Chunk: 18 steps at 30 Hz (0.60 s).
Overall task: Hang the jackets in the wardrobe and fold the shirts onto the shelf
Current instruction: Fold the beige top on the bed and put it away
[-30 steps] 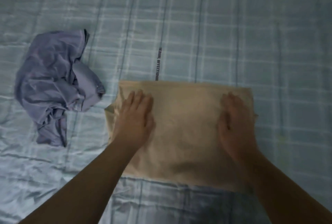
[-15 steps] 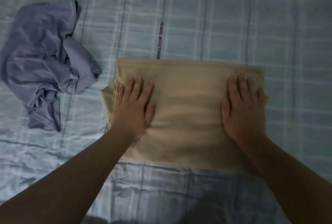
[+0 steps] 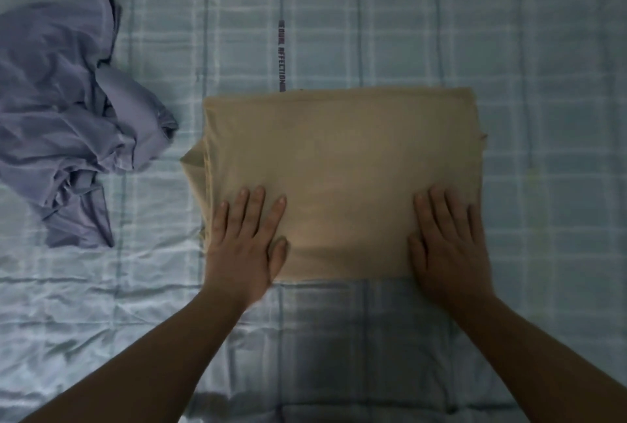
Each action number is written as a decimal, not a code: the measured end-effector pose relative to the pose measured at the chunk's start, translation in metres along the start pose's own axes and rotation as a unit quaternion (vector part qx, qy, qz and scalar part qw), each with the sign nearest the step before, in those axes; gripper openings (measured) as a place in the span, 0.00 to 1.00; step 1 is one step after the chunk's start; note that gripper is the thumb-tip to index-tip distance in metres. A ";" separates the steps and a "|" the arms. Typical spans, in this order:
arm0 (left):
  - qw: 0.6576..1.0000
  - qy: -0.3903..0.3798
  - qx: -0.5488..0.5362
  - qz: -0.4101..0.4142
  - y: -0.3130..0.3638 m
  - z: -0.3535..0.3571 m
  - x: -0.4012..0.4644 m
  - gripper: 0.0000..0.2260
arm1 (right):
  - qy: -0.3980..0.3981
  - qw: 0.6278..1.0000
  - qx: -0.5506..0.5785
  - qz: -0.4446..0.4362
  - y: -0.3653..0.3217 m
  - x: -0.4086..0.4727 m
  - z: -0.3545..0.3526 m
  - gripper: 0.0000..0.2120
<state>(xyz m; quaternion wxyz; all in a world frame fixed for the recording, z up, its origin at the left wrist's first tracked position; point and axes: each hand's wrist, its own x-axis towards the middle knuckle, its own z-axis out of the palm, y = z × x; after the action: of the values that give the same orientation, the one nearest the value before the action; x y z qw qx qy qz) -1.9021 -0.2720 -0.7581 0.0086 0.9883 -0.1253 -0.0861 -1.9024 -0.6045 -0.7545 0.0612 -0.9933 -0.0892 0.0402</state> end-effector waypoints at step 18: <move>0.959 -0.066 -0.210 0.180 0.174 -0.074 0.137 0.25 | 0.018 0.831 0.338 0.443 0.012 -0.029 -0.035 0.25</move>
<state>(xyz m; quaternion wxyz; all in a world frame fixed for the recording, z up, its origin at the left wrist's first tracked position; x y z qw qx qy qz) -1.8010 -0.4747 -0.7013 0.2228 0.9175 -0.2808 -0.1722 -1.9259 -0.6253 -0.7195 0.3700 -0.8446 0.3803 0.0724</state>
